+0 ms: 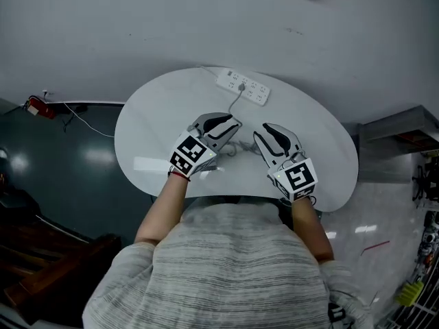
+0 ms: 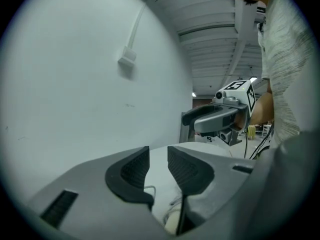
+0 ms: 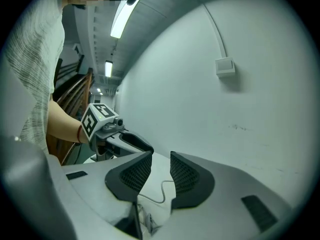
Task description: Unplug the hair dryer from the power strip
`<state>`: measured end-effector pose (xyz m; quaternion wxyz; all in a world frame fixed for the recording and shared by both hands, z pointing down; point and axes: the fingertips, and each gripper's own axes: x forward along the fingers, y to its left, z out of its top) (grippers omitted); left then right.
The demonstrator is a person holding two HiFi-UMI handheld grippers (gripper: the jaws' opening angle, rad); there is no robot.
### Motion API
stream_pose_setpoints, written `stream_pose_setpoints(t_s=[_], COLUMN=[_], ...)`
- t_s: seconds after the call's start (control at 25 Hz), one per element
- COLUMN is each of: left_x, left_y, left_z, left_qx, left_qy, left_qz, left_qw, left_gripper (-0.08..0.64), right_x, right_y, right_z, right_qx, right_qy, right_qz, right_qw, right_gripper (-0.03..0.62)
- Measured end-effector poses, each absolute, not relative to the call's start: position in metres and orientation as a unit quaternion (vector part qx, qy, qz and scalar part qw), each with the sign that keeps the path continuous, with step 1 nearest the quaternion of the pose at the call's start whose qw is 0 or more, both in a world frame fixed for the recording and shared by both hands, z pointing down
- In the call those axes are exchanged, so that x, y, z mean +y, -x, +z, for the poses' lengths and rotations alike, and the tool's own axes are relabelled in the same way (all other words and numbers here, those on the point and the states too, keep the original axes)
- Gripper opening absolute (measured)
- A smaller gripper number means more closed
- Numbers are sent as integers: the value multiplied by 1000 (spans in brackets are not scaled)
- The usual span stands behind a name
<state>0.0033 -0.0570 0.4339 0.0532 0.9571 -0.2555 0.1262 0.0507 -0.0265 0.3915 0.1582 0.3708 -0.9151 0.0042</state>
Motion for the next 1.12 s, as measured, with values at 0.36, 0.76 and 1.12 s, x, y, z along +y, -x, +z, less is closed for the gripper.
stream_pose_setpoints(t_s=[0.36,0.76,1.12], left_x=[-115,-153,-183], left_y=[4,-7,-25], left_z=[498,543,581], left_qx=[-292,-292,-276], left_qy=[-931,-911,-896], left_qz=[195,258,319], left_qw=[99,131,136], left_gripper=[126,126,126], right_x=[-59,-112,-136], right_y=[-47,-52,-64], right_z=[433,465,484], right_qx=[-918,-917,-903], right_qy=[-341,-329,-353], right_qz=[21,51,81], right_qw=[204,221,232], right_gripper=[114,117,120])
